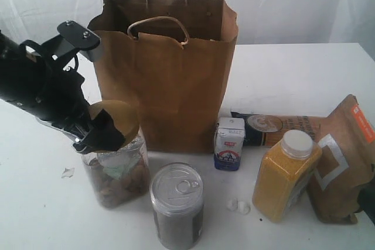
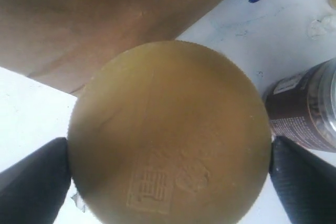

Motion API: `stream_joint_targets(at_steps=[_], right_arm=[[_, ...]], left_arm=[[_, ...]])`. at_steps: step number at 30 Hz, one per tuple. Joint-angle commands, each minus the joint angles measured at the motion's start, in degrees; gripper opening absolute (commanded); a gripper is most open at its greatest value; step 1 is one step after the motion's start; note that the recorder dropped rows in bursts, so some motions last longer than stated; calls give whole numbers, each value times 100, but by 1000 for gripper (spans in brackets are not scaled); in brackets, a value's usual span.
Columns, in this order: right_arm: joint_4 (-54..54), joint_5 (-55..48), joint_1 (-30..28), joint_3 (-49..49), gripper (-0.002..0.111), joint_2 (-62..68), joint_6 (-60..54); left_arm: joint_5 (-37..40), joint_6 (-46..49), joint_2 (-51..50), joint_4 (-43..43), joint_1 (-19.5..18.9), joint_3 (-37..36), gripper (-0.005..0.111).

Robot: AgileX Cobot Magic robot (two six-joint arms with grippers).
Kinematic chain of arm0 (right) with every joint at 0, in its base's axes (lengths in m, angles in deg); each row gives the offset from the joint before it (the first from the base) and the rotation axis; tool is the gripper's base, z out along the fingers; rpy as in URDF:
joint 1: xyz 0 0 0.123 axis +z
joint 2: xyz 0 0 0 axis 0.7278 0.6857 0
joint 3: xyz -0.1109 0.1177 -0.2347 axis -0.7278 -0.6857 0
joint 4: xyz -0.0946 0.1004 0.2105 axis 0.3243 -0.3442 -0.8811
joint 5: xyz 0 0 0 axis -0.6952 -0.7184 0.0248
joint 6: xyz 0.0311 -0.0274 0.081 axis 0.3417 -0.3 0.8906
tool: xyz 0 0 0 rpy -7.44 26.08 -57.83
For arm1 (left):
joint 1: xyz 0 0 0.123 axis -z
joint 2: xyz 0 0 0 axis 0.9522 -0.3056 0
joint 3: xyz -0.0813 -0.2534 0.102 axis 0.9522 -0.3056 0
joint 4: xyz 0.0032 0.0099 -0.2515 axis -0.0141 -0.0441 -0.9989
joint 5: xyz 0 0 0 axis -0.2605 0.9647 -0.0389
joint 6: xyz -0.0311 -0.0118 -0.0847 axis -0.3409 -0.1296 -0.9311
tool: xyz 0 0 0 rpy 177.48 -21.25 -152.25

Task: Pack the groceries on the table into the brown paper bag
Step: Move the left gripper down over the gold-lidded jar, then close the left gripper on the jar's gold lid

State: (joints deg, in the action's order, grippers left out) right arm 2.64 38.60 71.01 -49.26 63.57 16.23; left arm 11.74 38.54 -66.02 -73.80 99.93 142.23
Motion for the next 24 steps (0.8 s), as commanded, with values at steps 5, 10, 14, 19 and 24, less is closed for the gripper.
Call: stream_joint_targets(at_steps=[5,10,14,19,24], right_arm=[[-5,-3,-34,-20,0,-34,27],[-5,-3,-34,-20,0,-34,27],[-5,-3,-34,-20,0,-34,27],[-5,-3,-34,-20,0,-34,27],[-5,-3,-34,-20,0,-34,27]], left_arm=[[8,-6,-229,39,39,-4,105],[-37,-6,-307,47,39,-4,96],[-50,151,-307,108,39,-4,60],[-3,151,-176,147,39,-4,0],[219,194,159,453,39,-4,0]])
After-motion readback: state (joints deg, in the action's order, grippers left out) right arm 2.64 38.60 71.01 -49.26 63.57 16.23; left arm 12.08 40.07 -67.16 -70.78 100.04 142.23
